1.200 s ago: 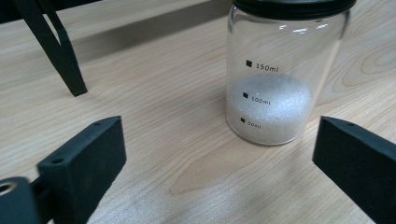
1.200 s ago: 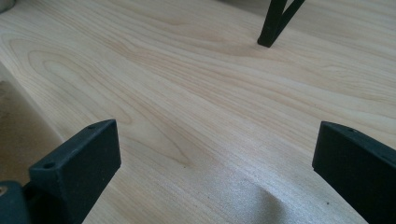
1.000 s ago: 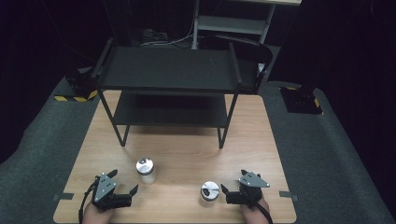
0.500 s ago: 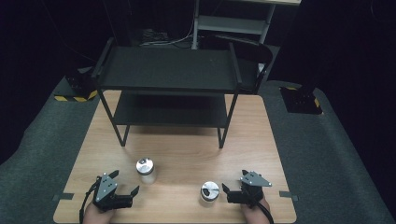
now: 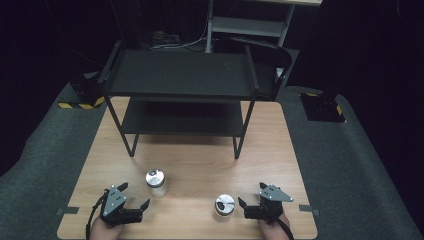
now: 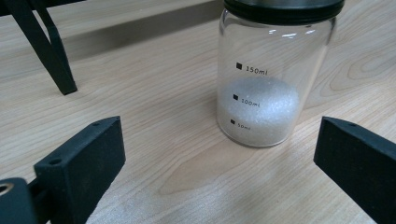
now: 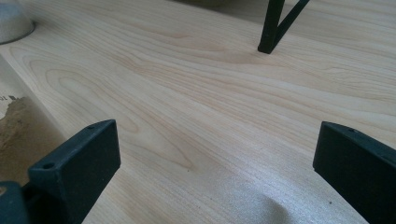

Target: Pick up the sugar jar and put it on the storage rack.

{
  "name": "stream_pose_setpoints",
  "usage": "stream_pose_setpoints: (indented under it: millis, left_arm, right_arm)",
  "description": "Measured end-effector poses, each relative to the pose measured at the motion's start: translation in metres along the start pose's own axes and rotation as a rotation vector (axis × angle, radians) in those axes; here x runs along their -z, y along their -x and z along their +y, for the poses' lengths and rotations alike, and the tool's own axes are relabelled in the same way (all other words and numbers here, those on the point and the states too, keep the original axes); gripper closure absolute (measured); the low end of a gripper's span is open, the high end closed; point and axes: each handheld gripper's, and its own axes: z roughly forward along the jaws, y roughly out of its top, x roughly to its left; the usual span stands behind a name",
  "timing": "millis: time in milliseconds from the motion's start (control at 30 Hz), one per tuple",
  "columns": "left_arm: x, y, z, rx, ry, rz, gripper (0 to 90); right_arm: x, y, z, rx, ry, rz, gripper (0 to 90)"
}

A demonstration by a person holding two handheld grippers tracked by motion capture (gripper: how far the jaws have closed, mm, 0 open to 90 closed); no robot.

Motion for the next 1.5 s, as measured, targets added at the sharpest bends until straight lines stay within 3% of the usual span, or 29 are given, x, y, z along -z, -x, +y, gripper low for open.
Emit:
stream_pose_setpoints:
  millis: [233,433,567,700,933,1333,1500]
  left_arm:
    - [0.001,-0.003,-0.003,0.02,0.015,-0.009,2.3]
    - [0.007,-0.011,-0.006,0.059,0.051,-0.046,2.6]
    - [0.01,-0.01,-0.004,0.055,0.063,-0.047,2.6]
    - [0.012,-0.007,0.0,0.08,0.08,-0.059,3.2]
    - [0.012,0.002,0.008,0.045,0.092,-0.079,3.7]
    - [0.007,0.01,0.017,0.042,0.123,-0.082,3.7]
    - [-0.004,0.014,0.028,0.028,0.092,-0.088,6.0]
  right_arm:
    - [-0.001,0.0,0.001,0.005,-0.008,0.004,0.6]
    - [-0.001,0.001,0.002,-0.005,-0.011,0.006,0.6]
    - [-0.002,0.001,0.004,-0.002,-0.024,0.006,0.6]
    - [-0.002,0.001,0.005,0.004,-0.026,0.008,0.6]
    - [-0.002,0.001,0.004,0.003,-0.024,0.007,0.6]
    - [-0.001,0.0,0.003,0.007,-0.019,0.003,0.6]
    - [-0.001,0.0,0.003,0.006,-0.016,0.006,0.6]
